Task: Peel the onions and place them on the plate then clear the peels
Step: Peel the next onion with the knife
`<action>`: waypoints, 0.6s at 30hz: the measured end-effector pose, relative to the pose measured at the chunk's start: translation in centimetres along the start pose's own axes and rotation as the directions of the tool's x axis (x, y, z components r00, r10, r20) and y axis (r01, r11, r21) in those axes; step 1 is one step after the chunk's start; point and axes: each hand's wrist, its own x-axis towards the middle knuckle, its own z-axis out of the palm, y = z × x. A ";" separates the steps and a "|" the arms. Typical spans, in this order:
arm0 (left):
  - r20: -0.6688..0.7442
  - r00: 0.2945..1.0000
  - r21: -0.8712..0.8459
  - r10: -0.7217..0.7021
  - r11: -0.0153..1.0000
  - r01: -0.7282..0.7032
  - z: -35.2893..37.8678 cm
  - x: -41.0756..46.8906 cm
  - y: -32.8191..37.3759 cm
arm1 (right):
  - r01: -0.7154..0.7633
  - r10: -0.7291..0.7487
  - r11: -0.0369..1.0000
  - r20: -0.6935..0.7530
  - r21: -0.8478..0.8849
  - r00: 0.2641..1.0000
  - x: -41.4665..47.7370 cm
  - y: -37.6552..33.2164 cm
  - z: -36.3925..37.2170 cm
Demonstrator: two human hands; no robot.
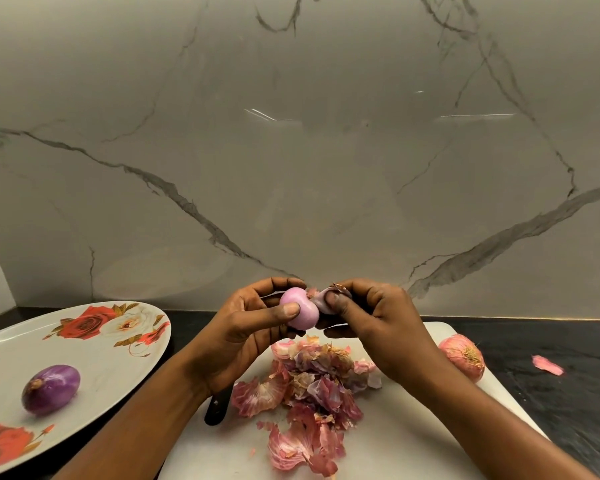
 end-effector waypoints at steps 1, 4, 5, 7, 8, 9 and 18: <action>-0.001 1.000 0.003 0.002 1.000 -0.002 0.0 0.0 0.0 | -0.032 0.032 0.999 0.009 0.036 0.999 0.0 -0.1 -0.1; -0.028 1.000 0.041 0.001 0.999 0.001 0.1 0.0 0.1 | -0.066 0.065 0.995 0.023 0.074 0.998 -0.1 -0.7 -0.2; -0.037 0.999 0.054 -0.001 0.999 0.003 0.2 0.0 0.1 | -0.066 0.064 0.996 0.033 0.060 0.997 -0.2 -0.7 -0.1; -0.045 0.999 0.087 -0.001 0.996 0.005 0.5 -0.1 0.2 | -0.057 0.055 0.998 0.049 0.025 0.997 -0.3 -0.8 0.0; -0.045 0.999 0.109 0.003 0.994 0.002 0.6 -0.2 0.3 | -0.047 0.046 0.999 0.056 0.017 0.997 -0.3 -0.7 0.0; -0.044 0.999 0.138 0.010 0.990 -0.004 0.7 -0.3 0.3 | -0.038 0.037 0.999 0.058 0.019 0.998 -0.3 -0.7 -0.1; -0.028 0.995 0.282 0.097 0.956 -0.085 1.1 -0.6 0.1 | 0.010 -0.009 0.999 -0.014 0.042 1.000 0.0 -0.3 -0.5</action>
